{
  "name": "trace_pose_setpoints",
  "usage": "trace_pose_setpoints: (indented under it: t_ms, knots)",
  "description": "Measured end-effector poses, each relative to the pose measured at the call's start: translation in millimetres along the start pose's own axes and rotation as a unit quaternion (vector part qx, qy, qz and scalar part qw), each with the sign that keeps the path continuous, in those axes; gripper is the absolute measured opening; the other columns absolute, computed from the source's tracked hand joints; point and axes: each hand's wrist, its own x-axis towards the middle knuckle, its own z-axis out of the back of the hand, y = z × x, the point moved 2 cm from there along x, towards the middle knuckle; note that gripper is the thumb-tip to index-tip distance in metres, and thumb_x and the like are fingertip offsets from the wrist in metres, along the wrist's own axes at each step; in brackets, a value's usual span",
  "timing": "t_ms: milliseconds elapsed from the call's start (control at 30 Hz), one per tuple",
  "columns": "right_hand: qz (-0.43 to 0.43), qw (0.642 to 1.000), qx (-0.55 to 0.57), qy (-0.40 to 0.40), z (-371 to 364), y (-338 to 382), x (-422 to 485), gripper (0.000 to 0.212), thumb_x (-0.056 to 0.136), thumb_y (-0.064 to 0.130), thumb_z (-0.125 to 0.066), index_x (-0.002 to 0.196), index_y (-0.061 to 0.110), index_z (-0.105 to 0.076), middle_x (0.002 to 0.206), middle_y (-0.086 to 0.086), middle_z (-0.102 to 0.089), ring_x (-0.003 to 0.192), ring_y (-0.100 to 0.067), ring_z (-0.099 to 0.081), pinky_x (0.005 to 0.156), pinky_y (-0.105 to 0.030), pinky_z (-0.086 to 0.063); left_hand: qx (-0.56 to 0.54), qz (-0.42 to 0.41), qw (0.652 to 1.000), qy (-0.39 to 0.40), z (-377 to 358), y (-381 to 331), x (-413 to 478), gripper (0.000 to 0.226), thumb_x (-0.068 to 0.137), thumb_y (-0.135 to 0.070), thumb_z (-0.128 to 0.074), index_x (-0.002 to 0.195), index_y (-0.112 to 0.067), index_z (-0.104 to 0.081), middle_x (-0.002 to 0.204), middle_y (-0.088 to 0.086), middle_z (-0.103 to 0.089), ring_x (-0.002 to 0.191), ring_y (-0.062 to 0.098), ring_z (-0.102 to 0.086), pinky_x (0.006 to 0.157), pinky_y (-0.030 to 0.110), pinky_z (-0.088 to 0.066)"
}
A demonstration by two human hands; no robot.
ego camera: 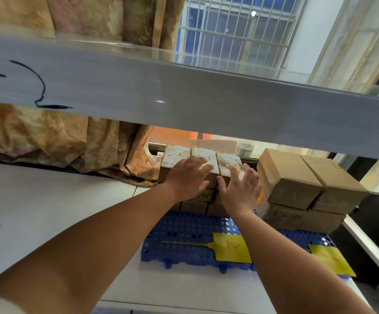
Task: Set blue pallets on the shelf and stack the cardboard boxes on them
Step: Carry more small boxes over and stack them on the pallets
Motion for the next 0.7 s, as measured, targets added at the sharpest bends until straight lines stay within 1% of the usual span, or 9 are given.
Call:
trace_pose_setpoints:
  t_ms: [100, 167, 233, 333, 433, 533, 600, 633, 700]
  knots:
    - [0.029, 0.999, 0.001, -0.042, 9, 2, -5, 0.042, 0.096, 0.041, -0.046, 0.135, 0.025, -0.046, 0.146, -0.006, -0.031, 0.134, -0.027, -0.023, 0.108, -0.042, -0.024, 0.001, -0.041, 0.998, -0.039, 1, -7, -4, 0.031, 0.089, -0.022, -0.059, 0.117, -0.011, -0.064, 0.122, 0.009, -0.063, 0.111, 0.028, -0.059, 0.083, 0.041, -0.054]
    - [0.056, 0.997, 0.001, -0.057, 15, 3, -9, 0.036, 0.095, 0.033, -0.048, 0.13, 0.022, -0.051, 0.138, -0.004, -0.043, 0.126, -0.025, -0.034, 0.1, -0.037, -0.032, 0.015, -0.076, 0.995, -0.058, 1, -12, -6, 0.014, 0.081, -0.018, -0.066, 0.092, -0.011, -0.07, 0.099, 0.008, -0.069, 0.088, 0.026, -0.066, 0.064, 0.036, -0.055]
    - [0.077, 0.995, 0.005, -0.058, 19, 3, -12, 0.031, 0.095, 0.028, -0.049, 0.124, 0.019, -0.056, 0.126, -0.005, -0.054, 0.115, -0.024, -0.044, 0.09, -0.035, -0.039, 0.026, -0.095, 0.993, -0.065, 0, -16, -6, 0.003, 0.074, -0.015, -0.072, 0.075, -0.013, -0.07, 0.083, 0.006, -0.069, 0.073, 0.024, -0.066, 0.053, 0.03, -0.051]
    - [0.087, 0.994, -0.009, -0.057, 22, 1, -20, 0.026, 0.094, 0.025, -0.048, 0.116, 0.017, -0.058, 0.11, -0.005, -0.062, 0.1, -0.025, -0.055, 0.078, -0.036, -0.042, 0.023, -0.109, 0.991, -0.076, 0, -25, -3, 0.007, 0.082, -0.016, -0.065, 0.08, -0.013, -0.071, 0.088, 0.006, -0.069, 0.078, 0.023, -0.066, 0.058, 0.032, -0.052]
    - [0.076, 0.995, -0.017, -0.061, 25, -7, -27, 0.022, 0.094, 0.025, -0.046, 0.111, 0.019, -0.058, 0.102, -0.003, -0.065, 0.092, -0.024, -0.059, 0.072, -0.034, -0.045, 0.026, -0.121, 0.989, -0.078, -1, -38, 0, 0.013, 0.087, -0.019, -0.06, 0.087, -0.013, -0.071, 0.094, 0.007, -0.069, 0.085, 0.024, -0.066, 0.064, 0.035, -0.052]
    - [0.052, 0.996, -0.032, -0.069, 30, -16, -37, 0.018, 0.093, 0.024, -0.046, 0.103, 0.018, -0.059, 0.1, -0.003, -0.065, 0.091, -0.024, -0.06, 0.069, -0.033, -0.045, 0.022, -0.156, 0.986, -0.057, -3, -51, 2, 0.008, 0.081, -0.023, -0.071, 0.079, -0.016, -0.072, 0.084, 0.004, -0.07, 0.076, 0.02, -0.068, 0.058, 0.03, -0.054]
    - [0.037, 0.996, -0.037, -0.079, 32, -24, -46, 0.017, 0.093, 0.022, -0.048, 0.102, 0.017, -0.062, 0.097, -0.004, -0.066, 0.091, -0.025, -0.06, 0.068, -0.033, -0.044, 0.02, -0.186, 0.98, -0.066, -3, -64, 3, 0.013, 0.069, -0.028, -0.081, 0.065, -0.021, -0.071, 0.069, -0.005, -0.066, 0.064, 0.011, -0.065, 0.051, 0.022, -0.051]
    - [0.029, 0.995, -0.04, -0.084, 33, -28, -50, 0.018, 0.093, 0.021, -0.05, 0.103, 0.016, -0.063, 0.096, -0.004, -0.067, 0.091, -0.026, -0.061, 0.068, -0.033, -0.043, 0.034, -0.184, 0.979, -0.083, -4, -70, 2, 0.014, 0.07, -0.032, -0.081, 0.065, -0.023, -0.072, 0.068, -0.009, -0.064, 0.063, 0.007, -0.063, 0.05, 0.018, -0.047]
    - [0.011, 0.994, -0.05, -0.093, 33, -37, -60, 0.019, 0.093, 0.021, -0.05, 0.104, 0.014, -0.064, 0.094, -0.006, -0.067, 0.091, -0.028, -0.06, 0.065, -0.031, -0.04, -0.031, -0.142, 0.989, -0.032, -4, -83, 1, 0.017, 0.09, -0.031, -0.06, 0.087, -0.019, -0.071, 0.087, -0.006, -0.066, 0.08, 0.01, -0.065, 0.058, 0.02, -0.044]
